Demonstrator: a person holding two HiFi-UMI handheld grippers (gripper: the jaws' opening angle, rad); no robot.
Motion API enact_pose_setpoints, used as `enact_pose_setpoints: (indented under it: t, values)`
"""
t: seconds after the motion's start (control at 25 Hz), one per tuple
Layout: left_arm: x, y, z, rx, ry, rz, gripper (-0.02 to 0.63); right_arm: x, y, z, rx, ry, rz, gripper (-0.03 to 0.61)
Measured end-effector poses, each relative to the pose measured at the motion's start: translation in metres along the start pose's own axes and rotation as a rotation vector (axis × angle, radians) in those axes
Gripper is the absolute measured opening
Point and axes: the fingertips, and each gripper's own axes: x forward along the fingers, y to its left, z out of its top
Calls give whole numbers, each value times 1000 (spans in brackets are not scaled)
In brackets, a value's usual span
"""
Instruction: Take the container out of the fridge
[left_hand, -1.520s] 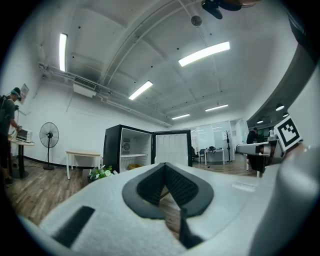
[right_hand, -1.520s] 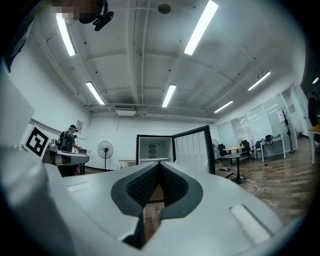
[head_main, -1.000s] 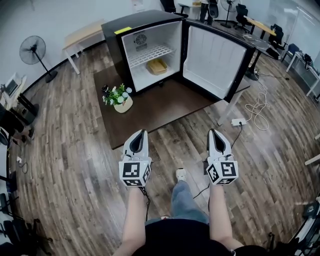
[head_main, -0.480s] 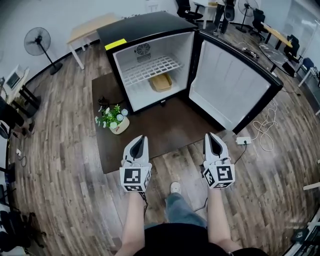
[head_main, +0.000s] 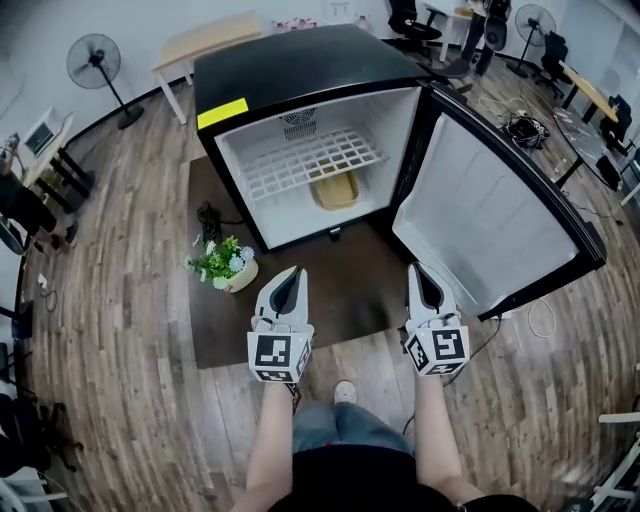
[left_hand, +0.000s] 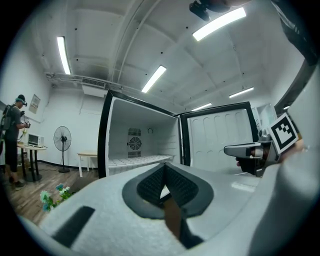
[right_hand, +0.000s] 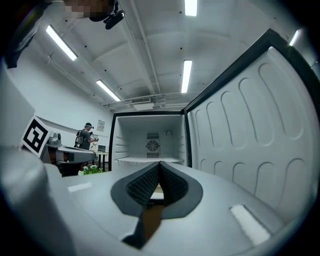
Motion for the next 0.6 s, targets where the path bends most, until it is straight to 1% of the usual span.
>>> enact_pose_setpoints:
  t: [0.24, 0.6]
  values:
    - [29, 8, 0, -1, 4, 6, 5, 41, 2, -6, -7, 19, 55, 8]
    - [62, 19, -3, -4, 20, -25, 5, 82, 7, -9, -42, 42, 82, 8]
